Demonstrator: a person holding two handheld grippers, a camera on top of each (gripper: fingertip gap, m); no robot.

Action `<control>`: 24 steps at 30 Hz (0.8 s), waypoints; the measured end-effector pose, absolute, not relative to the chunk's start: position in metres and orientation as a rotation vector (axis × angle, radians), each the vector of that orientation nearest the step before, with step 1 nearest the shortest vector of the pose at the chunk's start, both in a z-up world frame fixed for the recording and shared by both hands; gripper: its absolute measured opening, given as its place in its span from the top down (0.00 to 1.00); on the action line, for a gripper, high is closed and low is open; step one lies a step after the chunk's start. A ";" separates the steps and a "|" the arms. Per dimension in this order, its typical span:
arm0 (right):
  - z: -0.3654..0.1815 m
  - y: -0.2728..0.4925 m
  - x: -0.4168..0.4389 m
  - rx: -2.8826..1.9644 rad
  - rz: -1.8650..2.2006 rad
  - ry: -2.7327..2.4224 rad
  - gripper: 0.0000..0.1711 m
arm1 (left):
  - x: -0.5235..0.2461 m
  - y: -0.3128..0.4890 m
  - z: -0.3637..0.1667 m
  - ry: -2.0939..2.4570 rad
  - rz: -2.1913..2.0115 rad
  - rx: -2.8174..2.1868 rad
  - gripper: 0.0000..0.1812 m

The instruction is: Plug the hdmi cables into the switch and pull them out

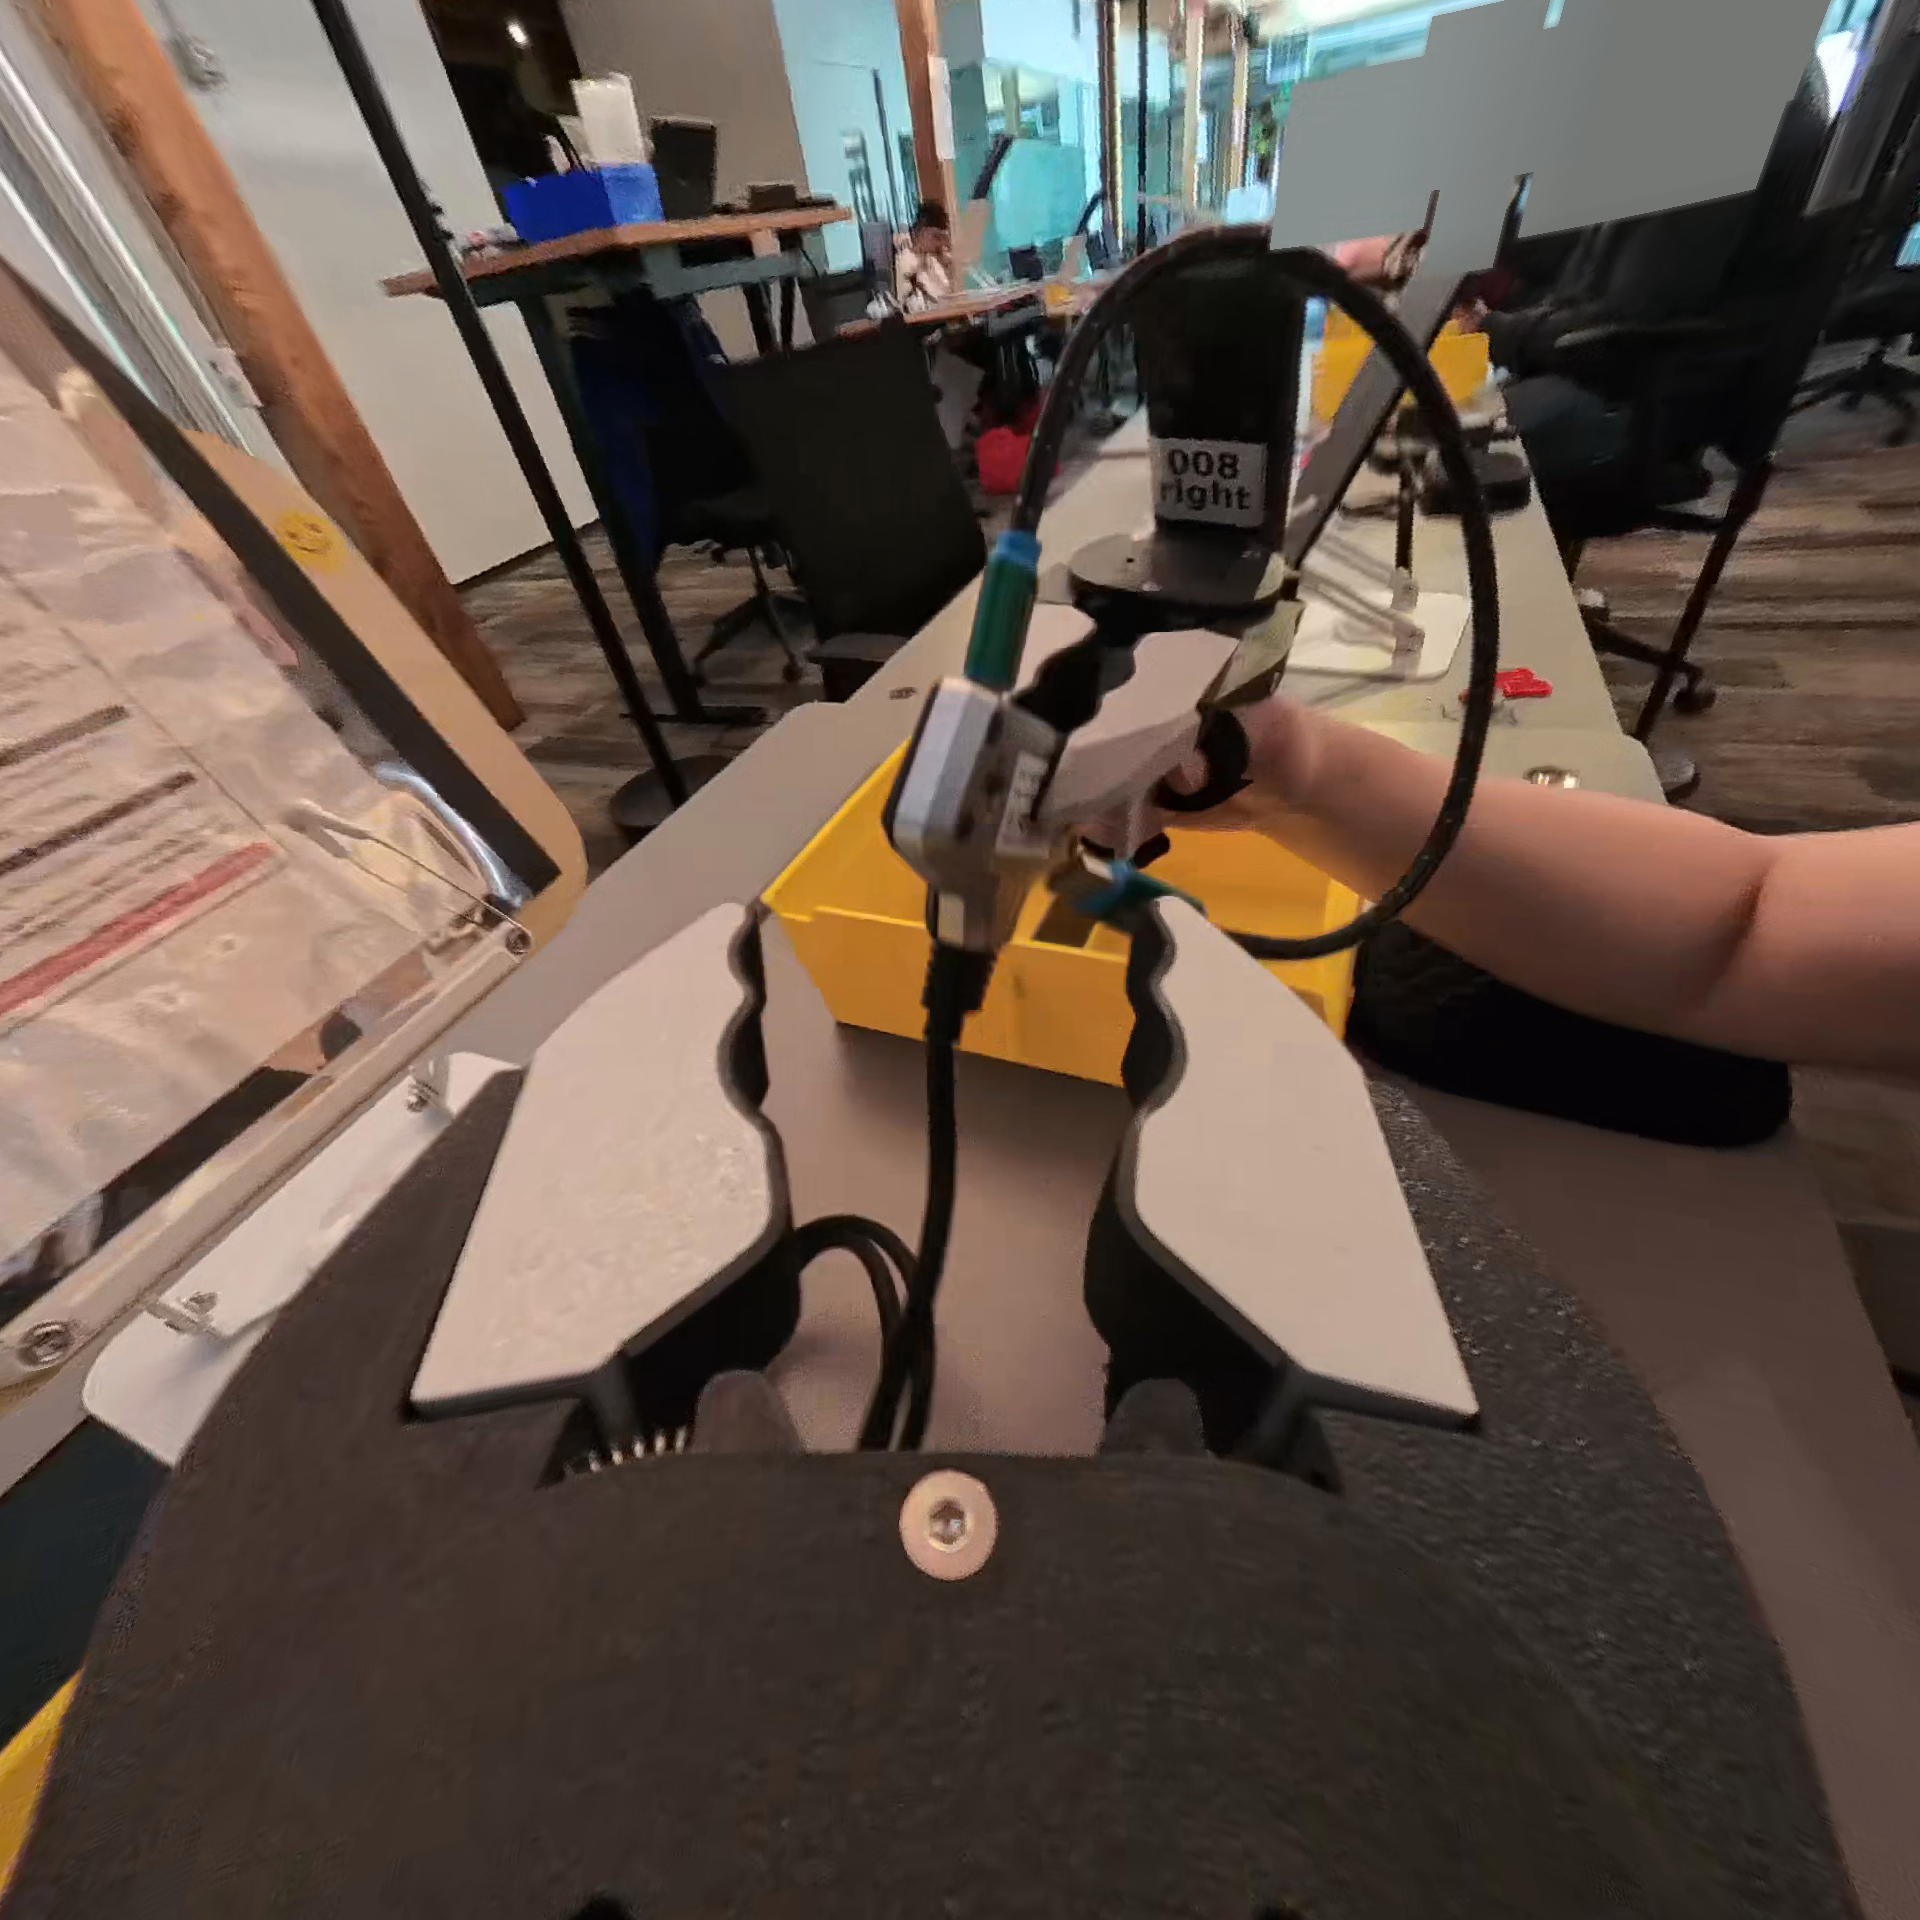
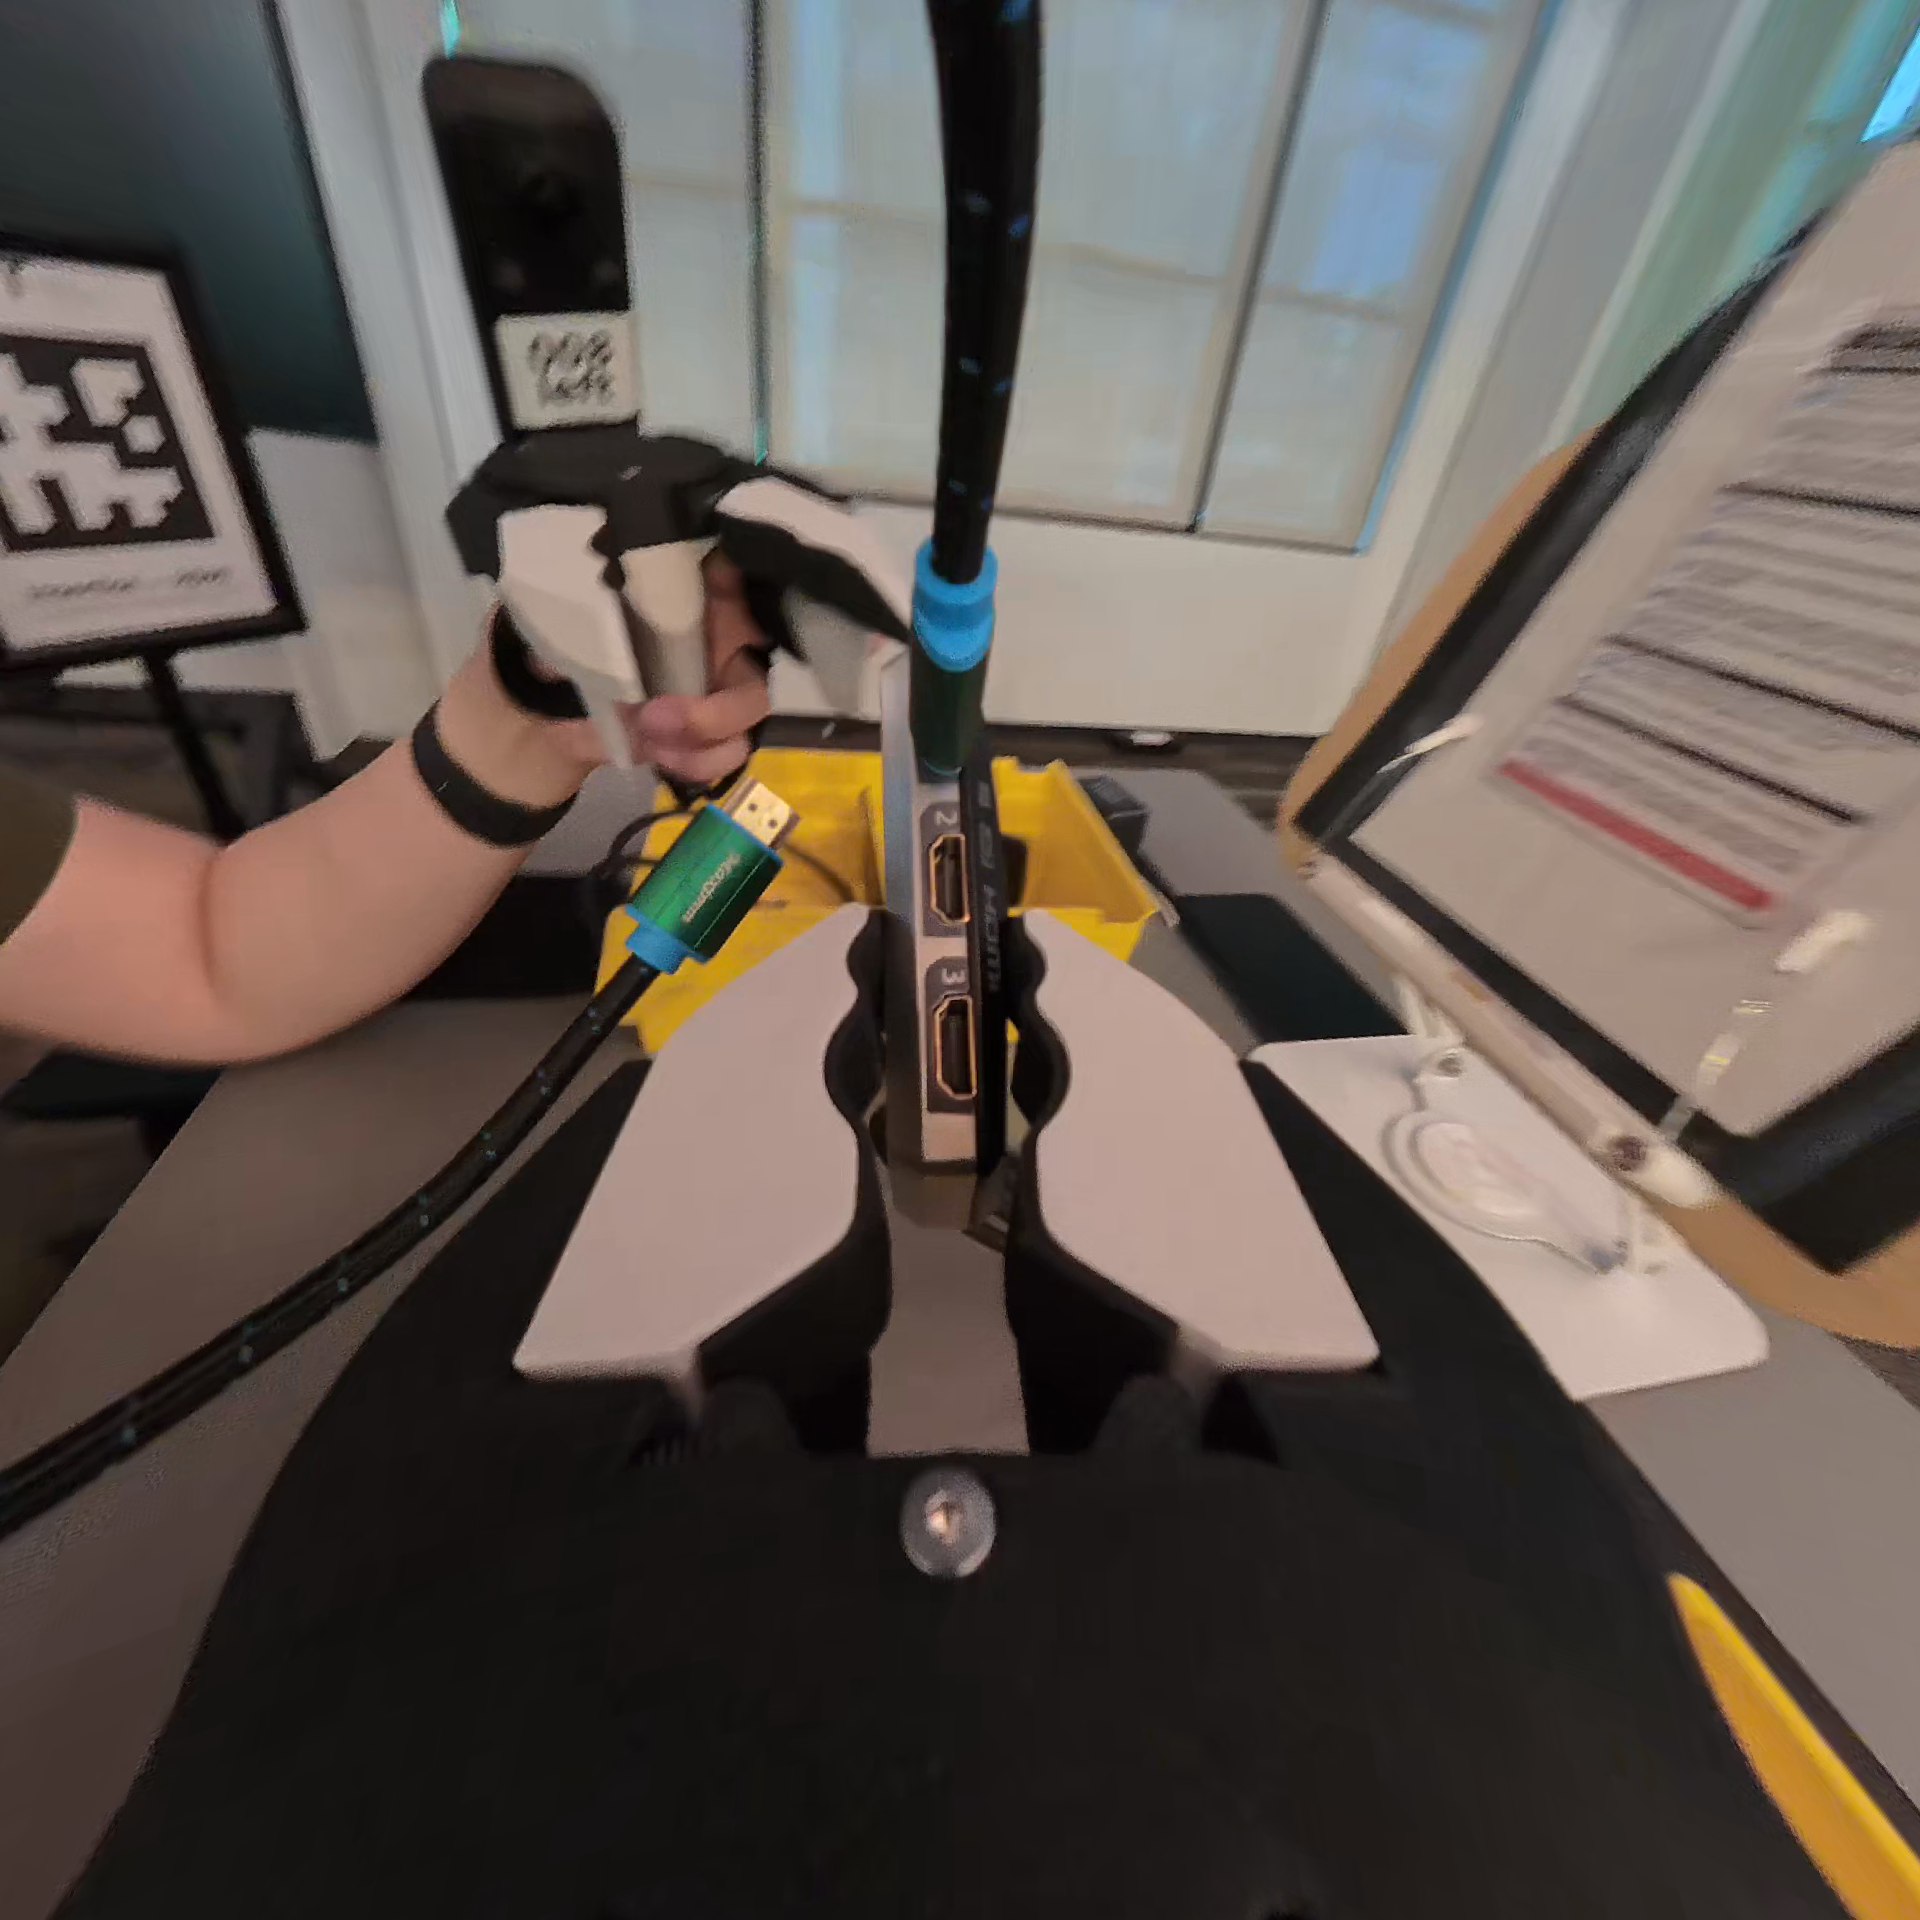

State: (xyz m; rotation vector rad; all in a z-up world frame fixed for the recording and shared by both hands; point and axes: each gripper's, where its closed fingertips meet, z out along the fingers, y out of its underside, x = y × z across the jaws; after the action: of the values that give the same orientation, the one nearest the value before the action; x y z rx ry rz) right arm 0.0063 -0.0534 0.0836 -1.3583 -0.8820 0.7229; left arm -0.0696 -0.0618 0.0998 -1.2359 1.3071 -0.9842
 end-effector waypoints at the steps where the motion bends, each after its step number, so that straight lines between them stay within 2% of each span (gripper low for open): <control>1: 0.096 -0.052 0.018 -1.345 0.711 -0.817 0.88 | -0.074 -0.063 0.108 1.279 -1.012 -1.221 0.62; 6: 0.168 -0.069 0.103 -1.176 0.688 -0.419 0.88 | -0.092 -0.068 0.135 1.191 -1.105 -1.154 0.53; 10: 0.207 -0.107 0.162 -0.991 0.627 -0.279 0.88 | -0.097 -0.067 0.140 1.164 -1.110 -1.150 0.51; 14: 0.224 -0.133 0.194 -0.887 0.581 -0.202 0.88 | -0.096 -0.060 0.138 1.135 -1.054 -1.190 0.55; 24: 0.240 -0.162 0.203 -0.710 0.310 -0.176 0.87 | -0.085 -0.074 0.134 1.206 -1.078 -1.168 0.55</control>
State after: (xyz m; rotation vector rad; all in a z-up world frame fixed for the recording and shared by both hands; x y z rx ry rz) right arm 0.2032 -0.1624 0.2396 -0.7097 -0.1761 0.3102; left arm -0.0853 -0.0742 0.1336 -1.1680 1.2062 -1.0781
